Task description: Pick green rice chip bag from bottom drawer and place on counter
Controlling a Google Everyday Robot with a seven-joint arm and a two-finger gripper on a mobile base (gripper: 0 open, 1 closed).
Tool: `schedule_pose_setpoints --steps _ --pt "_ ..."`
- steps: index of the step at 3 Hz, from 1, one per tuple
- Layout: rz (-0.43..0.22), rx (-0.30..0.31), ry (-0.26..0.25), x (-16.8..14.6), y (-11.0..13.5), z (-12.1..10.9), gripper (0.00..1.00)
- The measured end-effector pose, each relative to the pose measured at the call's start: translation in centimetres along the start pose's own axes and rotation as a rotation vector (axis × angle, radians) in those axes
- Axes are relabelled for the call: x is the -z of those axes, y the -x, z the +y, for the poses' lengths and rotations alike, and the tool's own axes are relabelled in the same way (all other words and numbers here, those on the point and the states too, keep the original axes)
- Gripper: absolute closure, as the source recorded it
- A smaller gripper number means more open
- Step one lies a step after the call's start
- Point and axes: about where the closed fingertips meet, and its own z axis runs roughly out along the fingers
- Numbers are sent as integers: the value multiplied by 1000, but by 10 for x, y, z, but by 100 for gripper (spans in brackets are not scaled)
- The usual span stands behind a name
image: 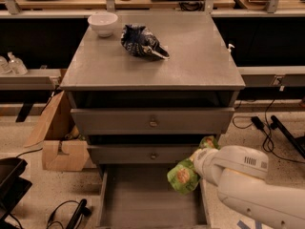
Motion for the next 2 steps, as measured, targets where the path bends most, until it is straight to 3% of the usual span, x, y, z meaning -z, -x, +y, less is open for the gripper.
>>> schedule_pose_setpoints --steps 1,2 --pt "99 45 -42 46 -43 -51 100" --pt "189 19 -69 115 -101 -106 100"
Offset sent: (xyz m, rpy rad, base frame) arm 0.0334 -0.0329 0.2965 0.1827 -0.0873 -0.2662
